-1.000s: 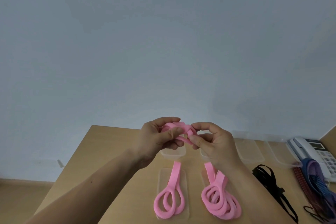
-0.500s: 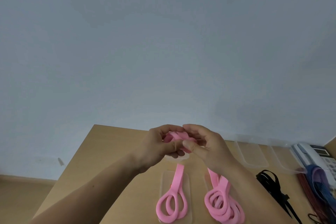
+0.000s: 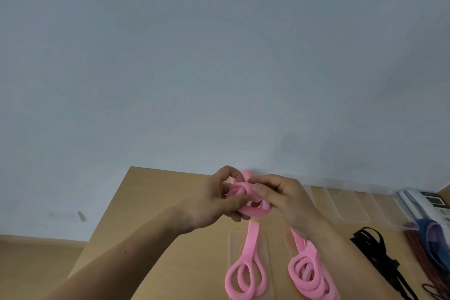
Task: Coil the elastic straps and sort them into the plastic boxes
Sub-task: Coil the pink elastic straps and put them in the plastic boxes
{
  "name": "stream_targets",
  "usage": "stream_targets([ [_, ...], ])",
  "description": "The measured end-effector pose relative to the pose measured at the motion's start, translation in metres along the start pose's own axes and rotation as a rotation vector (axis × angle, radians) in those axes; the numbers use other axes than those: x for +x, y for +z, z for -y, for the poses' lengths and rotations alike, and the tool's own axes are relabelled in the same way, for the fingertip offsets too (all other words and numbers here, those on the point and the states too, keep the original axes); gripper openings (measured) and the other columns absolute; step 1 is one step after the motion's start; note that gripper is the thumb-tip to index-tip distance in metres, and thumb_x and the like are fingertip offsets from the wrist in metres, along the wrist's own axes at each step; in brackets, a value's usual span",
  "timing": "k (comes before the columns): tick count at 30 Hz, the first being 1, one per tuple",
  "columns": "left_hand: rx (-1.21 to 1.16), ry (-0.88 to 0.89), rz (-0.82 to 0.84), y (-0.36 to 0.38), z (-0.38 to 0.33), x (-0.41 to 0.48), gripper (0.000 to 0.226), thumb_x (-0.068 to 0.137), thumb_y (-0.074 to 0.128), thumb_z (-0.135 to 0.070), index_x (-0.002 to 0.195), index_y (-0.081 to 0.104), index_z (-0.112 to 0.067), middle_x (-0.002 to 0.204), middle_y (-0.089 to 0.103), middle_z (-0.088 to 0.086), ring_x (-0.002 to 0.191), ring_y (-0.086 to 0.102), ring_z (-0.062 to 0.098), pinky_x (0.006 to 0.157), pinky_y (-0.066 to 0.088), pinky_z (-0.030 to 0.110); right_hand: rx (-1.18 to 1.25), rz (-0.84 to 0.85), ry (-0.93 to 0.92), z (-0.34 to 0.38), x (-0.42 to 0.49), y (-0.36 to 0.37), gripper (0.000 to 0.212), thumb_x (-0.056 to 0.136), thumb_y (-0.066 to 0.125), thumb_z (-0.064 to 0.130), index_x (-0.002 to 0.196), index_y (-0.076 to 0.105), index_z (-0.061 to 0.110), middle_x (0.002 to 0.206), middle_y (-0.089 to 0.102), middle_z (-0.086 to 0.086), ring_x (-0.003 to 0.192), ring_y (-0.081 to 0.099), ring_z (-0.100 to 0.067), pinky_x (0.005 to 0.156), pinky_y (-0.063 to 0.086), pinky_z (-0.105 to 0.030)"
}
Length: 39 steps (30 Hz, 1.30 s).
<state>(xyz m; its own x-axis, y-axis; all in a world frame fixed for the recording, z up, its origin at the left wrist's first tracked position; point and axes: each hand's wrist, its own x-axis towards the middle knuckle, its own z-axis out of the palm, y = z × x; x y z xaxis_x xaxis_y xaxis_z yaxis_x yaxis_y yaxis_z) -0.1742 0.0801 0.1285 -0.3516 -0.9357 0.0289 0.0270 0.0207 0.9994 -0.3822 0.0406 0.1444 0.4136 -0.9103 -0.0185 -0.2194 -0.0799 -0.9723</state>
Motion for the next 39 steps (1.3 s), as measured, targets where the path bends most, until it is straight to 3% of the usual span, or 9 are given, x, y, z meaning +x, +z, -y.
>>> stream_targets([
  [3,0.022,-0.020,-0.018,-0.013,0.002,-0.004,0.018,0.094,0.063,-0.029,0.107,0.054,-0.020,0.105,0.070,0.018,0.085,0.071,0.034,0.086,0.058,0.045,0.017,-0.044,-0.011,-0.002,0.002,0.009,0.015,0.092,0.066,0.012,0.103,0.076,0.017,0.093,0.076,-0.004,0.082,0.073,-0.017,0.069,0.054,-0.019],
  [7,0.075,0.026,-0.094,-0.018,0.006,-0.006,0.003,0.100,0.054,-0.012,0.100,0.052,-0.014,0.093,0.072,0.015,0.073,0.070,0.027,0.076,0.059,0.039,0.012,-0.073,-0.002,-0.002,0.004,0.022,0.020,0.093,0.066,0.016,0.093,0.078,0.031,0.089,0.076,-0.004,0.079,0.073,-0.020,0.068,0.056,-0.022],
  [11,0.130,0.031,-0.147,-0.013,0.012,-0.005,0.006,0.100,0.052,-0.011,0.096,0.050,-0.015,0.087,0.072,0.013,0.066,0.069,0.026,0.066,0.060,0.034,0.027,-0.104,0.018,-0.009,0.001,0.030,0.023,0.094,0.066,0.017,0.090,0.078,0.036,0.087,0.076,-0.005,0.075,0.074,-0.023,0.069,0.058,-0.027],
  [17,0.080,-0.209,0.011,-0.014,0.033,-0.001,0.031,0.093,0.060,-0.036,0.111,0.050,-0.013,0.093,0.071,0.011,0.082,0.068,0.023,0.078,0.057,0.037,-0.092,-0.063,0.074,-0.039,-0.002,0.025,0.013,0.088,0.070,0.027,0.101,0.075,0.027,0.095,0.075,0.006,0.085,0.073,-0.014,0.073,0.060,-0.028],
  [22,-0.058,-0.278,-0.094,-0.006,0.062,0.019,0.020,0.099,0.059,-0.021,0.106,0.050,-0.004,0.081,0.073,0.017,0.074,0.068,0.028,0.065,0.053,0.032,-0.286,-0.010,0.087,-0.067,0.012,0.013,0.015,0.092,0.067,0.028,0.101,0.068,0.040,0.096,0.073,0.016,0.094,0.067,-0.001,0.081,0.055,-0.019],
  [29,-0.297,-0.410,-0.290,0.007,0.089,0.069,0.015,0.097,0.060,-0.013,0.102,0.051,-0.003,0.077,0.067,0.024,0.067,0.063,0.030,0.059,0.052,0.032,-0.702,0.165,-0.132,-0.104,0.045,-0.019,0.059,0.075,0.070,0.046,0.130,0.051,0.039,0.119,0.046,0.034,0.104,0.048,0.008,0.087,0.040,-0.011],
  [33,-0.288,-0.495,-0.355,0.009,0.101,0.102,0.017,0.097,0.060,-0.014,0.105,0.051,-0.002,0.083,0.069,0.022,0.069,0.066,0.032,0.063,0.055,0.034,-0.904,0.109,-0.345,-0.125,0.081,-0.037,0.044,0.074,0.077,0.025,0.117,0.064,0.022,0.111,0.064,0.012,0.102,0.057,-0.011,0.083,0.044,-0.022],
  [36,-0.060,-0.544,-0.421,0.005,0.113,0.126,0.019,0.097,0.058,-0.020,0.108,0.054,-0.006,0.092,0.071,0.017,0.070,0.069,0.028,0.068,0.056,0.041,-0.950,0.116,-0.413,-0.142,0.109,-0.044,0.036,0.067,0.081,0.019,0.101,0.071,0.014,0.093,0.071,0.001,0.084,0.067,-0.023,0.070,0.053,-0.032],
  [39,0.632,-0.493,-0.414,-0.005,0.127,0.142,0.034,0.098,0.054,-0.034,0.127,0.058,-0.017,0.122,0.063,0.004,0.104,0.063,0.021,0.087,0.049,0.033,-1.007,0.151,-0.413,-0.157,0.138,-0.048,0.032,0.065,0.082,0.021,0.095,0.072,0.015,0.087,0.072,0.001,0.084,0.065,-0.024,0.067,0.054,-0.034],
])
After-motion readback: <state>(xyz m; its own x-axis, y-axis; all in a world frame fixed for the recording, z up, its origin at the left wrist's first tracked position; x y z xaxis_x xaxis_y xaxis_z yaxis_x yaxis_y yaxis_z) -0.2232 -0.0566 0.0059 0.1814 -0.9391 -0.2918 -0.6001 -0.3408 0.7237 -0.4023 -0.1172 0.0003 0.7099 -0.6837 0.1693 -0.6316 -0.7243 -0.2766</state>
